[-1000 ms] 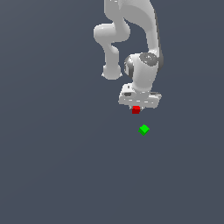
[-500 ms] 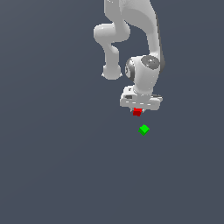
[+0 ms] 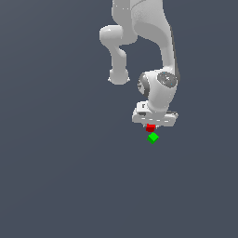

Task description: Stack the red cube on top of the green cube.

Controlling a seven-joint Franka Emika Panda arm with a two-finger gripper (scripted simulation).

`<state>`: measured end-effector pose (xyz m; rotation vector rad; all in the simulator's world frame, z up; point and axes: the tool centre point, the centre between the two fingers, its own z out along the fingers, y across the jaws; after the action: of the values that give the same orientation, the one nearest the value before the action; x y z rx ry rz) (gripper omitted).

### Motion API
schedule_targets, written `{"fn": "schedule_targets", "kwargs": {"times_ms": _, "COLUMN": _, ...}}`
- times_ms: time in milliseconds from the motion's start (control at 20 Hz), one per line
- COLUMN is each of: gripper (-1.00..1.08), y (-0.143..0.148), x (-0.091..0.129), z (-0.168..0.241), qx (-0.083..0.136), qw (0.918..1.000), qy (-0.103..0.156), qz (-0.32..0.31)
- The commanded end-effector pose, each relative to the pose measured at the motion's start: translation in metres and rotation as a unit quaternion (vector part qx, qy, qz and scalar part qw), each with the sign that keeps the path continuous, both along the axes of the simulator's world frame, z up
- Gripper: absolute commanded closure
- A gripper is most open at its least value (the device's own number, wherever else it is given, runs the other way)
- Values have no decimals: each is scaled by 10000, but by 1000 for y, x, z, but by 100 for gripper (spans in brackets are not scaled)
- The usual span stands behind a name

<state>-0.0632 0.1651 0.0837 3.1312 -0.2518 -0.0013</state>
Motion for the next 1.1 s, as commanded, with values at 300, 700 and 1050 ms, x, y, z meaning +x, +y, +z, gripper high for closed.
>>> {"fn": "schedule_targets", "kwargs": {"times_ms": 300, "gripper": 108, "y": 17, "x": 28, "z": -19, "qx": 1, "qw": 10000, "qy": -4, "qz": -1}}
{"fn": "schedule_targets", "kwargs": {"times_ms": 700, "gripper": -92, "y": 21, "x": 34, "z": -24, "qx": 1, "qw": 10000, "qy": -4, "qz": -1}}
{"fn": "schedule_targets", "kwargs": {"times_ms": 1050, "gripper": -92, "y": 21, "x": 34, "z": -24, "qx": 1, "qw": 10000, "qy": -4, "qz": -1}}
